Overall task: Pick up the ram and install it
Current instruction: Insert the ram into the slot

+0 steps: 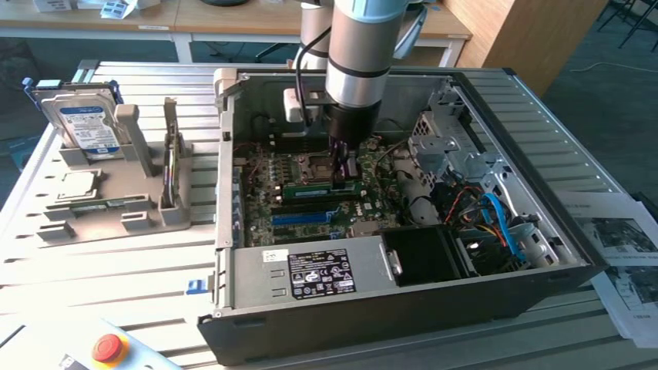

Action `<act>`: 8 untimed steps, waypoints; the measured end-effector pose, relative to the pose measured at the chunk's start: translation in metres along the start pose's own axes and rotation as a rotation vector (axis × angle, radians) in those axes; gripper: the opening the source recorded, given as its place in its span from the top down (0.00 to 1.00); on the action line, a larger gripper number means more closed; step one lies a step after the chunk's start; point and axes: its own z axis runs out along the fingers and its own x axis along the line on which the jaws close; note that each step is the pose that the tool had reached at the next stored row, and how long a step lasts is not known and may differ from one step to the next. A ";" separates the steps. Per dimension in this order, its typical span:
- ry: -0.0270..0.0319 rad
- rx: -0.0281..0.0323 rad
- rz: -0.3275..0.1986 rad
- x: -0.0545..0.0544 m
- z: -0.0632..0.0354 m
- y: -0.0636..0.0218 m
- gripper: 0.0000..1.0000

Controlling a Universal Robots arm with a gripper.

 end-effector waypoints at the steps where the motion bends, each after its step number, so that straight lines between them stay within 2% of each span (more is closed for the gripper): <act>1: -0.0001 0.0000 0.000 0.000 -0.0002 0.0000 0.88; 8: 0.0000 0.0000 0.000 0.000 -0.0004 0.0000 0.88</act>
